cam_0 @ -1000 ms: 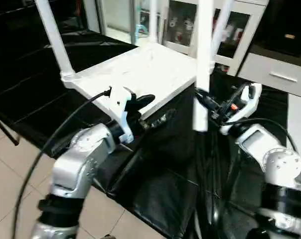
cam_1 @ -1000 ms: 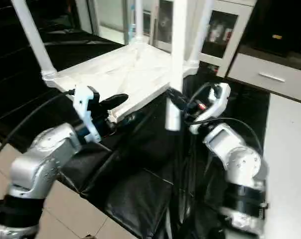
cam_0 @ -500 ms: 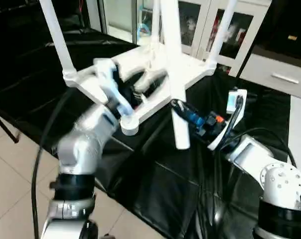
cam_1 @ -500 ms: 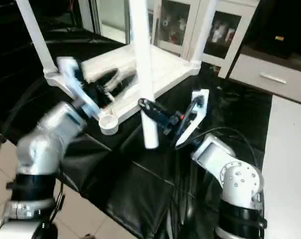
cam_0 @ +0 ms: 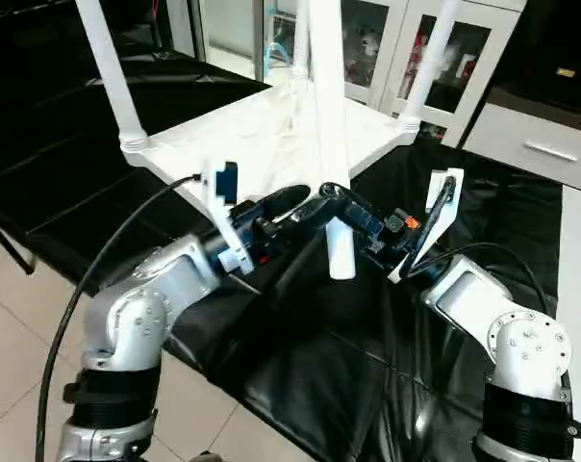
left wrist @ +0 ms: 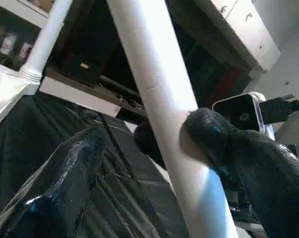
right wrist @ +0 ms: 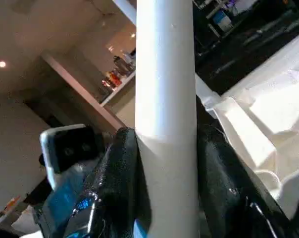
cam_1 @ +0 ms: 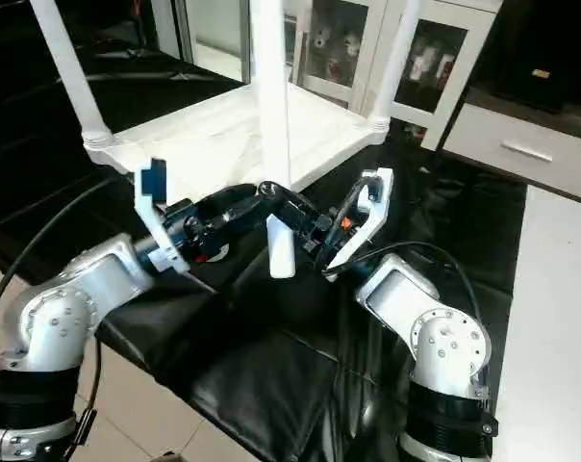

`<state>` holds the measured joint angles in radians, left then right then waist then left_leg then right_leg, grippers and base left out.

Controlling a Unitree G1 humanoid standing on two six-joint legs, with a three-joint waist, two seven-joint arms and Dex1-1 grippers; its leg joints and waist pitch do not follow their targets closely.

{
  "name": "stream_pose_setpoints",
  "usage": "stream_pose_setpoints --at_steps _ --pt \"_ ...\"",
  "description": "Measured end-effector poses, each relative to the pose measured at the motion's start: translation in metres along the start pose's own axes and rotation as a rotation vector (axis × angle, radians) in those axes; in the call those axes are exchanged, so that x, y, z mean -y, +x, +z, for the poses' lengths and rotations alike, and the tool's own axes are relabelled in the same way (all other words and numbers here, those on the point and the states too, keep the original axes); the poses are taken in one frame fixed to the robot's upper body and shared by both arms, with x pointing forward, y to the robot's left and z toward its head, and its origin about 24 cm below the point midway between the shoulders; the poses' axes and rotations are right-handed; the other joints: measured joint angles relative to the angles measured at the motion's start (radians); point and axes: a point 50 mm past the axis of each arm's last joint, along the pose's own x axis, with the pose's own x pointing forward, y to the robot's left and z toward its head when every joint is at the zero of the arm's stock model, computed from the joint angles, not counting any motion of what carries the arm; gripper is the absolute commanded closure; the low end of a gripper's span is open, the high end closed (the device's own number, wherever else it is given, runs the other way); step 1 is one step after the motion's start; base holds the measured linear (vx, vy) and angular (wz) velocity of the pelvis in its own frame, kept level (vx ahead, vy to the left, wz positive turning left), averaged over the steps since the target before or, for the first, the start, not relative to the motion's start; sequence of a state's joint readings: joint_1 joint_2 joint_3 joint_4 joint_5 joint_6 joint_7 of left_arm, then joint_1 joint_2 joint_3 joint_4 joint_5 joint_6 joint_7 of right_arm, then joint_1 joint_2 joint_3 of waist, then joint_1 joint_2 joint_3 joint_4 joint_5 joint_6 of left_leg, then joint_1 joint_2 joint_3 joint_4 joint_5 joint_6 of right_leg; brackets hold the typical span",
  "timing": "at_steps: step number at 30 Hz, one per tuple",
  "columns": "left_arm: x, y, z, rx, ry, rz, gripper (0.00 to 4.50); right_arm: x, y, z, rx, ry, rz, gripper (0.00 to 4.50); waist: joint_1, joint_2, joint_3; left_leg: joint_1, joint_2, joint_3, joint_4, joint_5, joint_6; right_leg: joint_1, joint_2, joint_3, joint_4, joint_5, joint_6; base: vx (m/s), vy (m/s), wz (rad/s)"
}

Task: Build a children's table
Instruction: Pick table leg

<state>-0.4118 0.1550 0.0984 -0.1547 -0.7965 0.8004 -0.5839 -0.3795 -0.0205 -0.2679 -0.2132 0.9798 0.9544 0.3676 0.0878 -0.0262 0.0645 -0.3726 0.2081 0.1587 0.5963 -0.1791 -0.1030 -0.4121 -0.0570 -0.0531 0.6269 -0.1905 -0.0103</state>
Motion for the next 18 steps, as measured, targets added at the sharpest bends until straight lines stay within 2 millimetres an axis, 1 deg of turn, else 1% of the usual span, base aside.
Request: stream_pose_setpoints --at_steps 3,6,8,11,15,17,18 --pt "0.002 -0.006 -0.008 -0.018 -0.063 -0.016 0.0 -0.004 0.004 0.005 0.007 -0.013 0.026 3.19 0.0 -0.007 -0.001 0.001 0.0 0.0 0.0 0.0 0.0 0.001 0.0 0.0 0.0 -0.002 0.004 0.0 0.0 0.0" --pt "0.007 -0.004 -0.019 -0.052 -0.116 -0.057 0.0 -0.006 0.006 0.006 0.006 -0.011 0.038 3.19 0.003 -0.015 -0.002 0.001 0.0 0.0 0.0 0.0 0.0 0.001 0.0 0.0 0.0 -0.002 0.005 0.0 0.0 0.0" --pt "0.009 -0.001 -0.022 -0.07 -0.132 -0.076 0.0 -0.005 0.008 0.006 0.003 0.002 0.043 3.19 0.002 -0.019 -0.004 0.001 0.0 0.0 0.0 0.0 0.0 0.001 0.0 0.001 0.0 -0.002 0.005 0.0 0.0 0.0" --pt "0.013 0.004 -0.025 -0.084 -0.142 -0.104 0.0 -0.005 0.008 0.006 0.002 0.005 0.046 3.19 0.001 -0.02 -0.005 0.002 0.0 0.0 0.0 0.0 0.0 0.002 0.0 0.001 0.0 -0.002 0.006 0.0 0.0 0.0" --pt "0.011 0.007 -0.025 -0.096 -0.149 -0.107 0.0 -0.005 0.008 0.005 0.001 0.004 0.045 3.19 0.001 -0.02 -0.005 0.002 0.0 0.0 0.0 0.0 -0.001 0.003 0.0 0.001 0.0 -0.002 0.006 0.0 0.0 0.0" --pt "0.009 0.008 -0.022 -0.107 -0.14 -0.105 0.0 -0.005 0.008 0.005 -0.002 0.002 0.039 3.19 0.001 -0.02 -0.005 0.003 0.0 0.0 0.0 0.0 -0.001 0.003 0.0 0.001 0.0 -0.001 0.006 0.0 0.0 0.0" --pt "0.009 0.008 -0.021 -0.109 -0.136 -0.109 0.18 -0.005 0.008 0.006 -0.003 0.002 0.039 3.19 0.0 -0.02 -0.005 0.003 0.0 0.0 0.0 0.0 -0.001 0.003 0.0 0.001 0.0 -0.001 0.006 0.0 0.0 0.0"
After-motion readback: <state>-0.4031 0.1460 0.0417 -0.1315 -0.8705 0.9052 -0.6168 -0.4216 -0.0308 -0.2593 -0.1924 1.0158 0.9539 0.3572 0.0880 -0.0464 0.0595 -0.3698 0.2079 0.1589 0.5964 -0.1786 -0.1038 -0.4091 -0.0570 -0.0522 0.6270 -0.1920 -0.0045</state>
